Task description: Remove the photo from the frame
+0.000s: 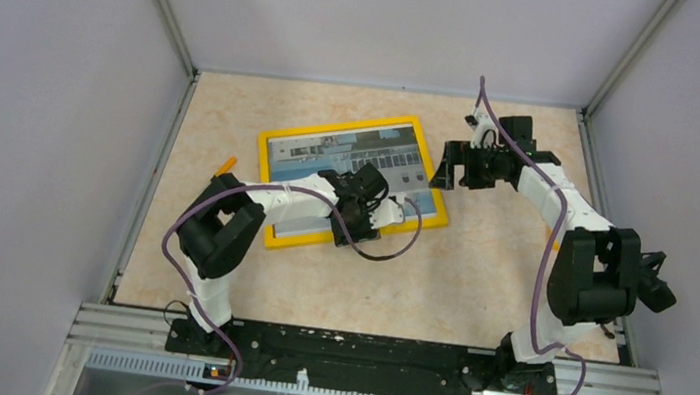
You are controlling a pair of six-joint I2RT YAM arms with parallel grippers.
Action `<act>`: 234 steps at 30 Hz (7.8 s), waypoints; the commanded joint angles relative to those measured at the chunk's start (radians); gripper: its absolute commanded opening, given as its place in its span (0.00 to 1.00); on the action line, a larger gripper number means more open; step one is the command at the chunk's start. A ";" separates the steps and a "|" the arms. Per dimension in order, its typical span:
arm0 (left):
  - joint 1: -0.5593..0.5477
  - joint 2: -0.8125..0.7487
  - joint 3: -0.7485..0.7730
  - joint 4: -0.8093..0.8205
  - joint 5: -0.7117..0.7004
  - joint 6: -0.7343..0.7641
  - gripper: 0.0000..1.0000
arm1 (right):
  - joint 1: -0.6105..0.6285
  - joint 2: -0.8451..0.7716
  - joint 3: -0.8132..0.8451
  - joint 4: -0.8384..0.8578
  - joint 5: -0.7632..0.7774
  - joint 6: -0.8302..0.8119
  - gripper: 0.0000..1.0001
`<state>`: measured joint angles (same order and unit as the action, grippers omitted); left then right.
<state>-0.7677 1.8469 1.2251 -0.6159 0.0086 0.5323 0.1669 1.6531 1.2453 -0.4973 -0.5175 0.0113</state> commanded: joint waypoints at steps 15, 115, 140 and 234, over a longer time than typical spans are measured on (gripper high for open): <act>0.001 -0.071 0.102 -0.079 0.084 -0.110 0.00 | -0.072 0.071 0.021 0.025 -0.153 0.166 0.99; 0.421 -0.054 0.505 -0.260 0.537 0.011 0.95 | -0.049 0.184 0.243 -0.353 -0.190 -0.397 0.00; 0.585 0.266 0.451 -0.189 0.436 -0.131 0.63 | 0.082 0.423 0.534 -0.147 0.298 -0.382 0.13; 0.001 -0.093 0.027 0.042 0.583 0.203 0.85 | 0.350 0.705 1.054 -0.220 -0.125 -0.098 0.67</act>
<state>-0.8066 1.8717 1.2053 -0.4461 0.5579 0.6827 0.5507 2.5214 2.2784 -0.7300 -0.5903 -0.1711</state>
